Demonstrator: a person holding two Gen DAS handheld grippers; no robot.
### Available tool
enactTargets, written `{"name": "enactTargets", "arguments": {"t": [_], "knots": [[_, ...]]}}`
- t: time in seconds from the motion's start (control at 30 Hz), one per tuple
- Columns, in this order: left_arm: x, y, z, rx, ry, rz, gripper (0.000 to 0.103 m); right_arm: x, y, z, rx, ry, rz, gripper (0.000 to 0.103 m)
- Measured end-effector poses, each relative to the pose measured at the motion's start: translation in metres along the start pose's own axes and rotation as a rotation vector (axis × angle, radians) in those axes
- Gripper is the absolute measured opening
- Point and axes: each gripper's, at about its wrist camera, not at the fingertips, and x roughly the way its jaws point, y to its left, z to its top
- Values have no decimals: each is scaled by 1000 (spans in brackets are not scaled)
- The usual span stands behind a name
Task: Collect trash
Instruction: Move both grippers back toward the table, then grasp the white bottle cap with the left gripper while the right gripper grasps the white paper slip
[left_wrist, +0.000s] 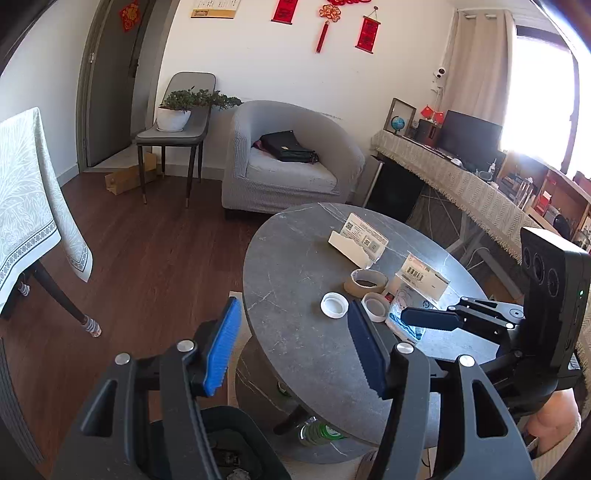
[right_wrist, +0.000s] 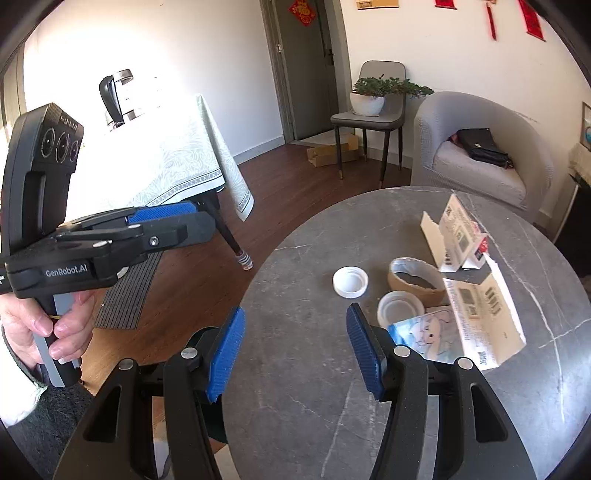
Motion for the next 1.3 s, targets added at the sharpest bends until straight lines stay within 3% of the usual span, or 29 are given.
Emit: {"name": "enactTargets", "arguments": {"t": [0.3,0.77,1.07,1.3], "knots": [[31,-20,-2,28,47,0,65,-39,-63,-9,102,-66,-84,58],[86,-47,-9,87,128,29,65,-39,-120,-31,230,-43,-123,45],[118,-53,-13,102,171,72,62,-21,-130,-38,243,13,-110,45],[131,-54,-12,96,176,92,54,-15,-132,-36,243,14,-101,36]]}}
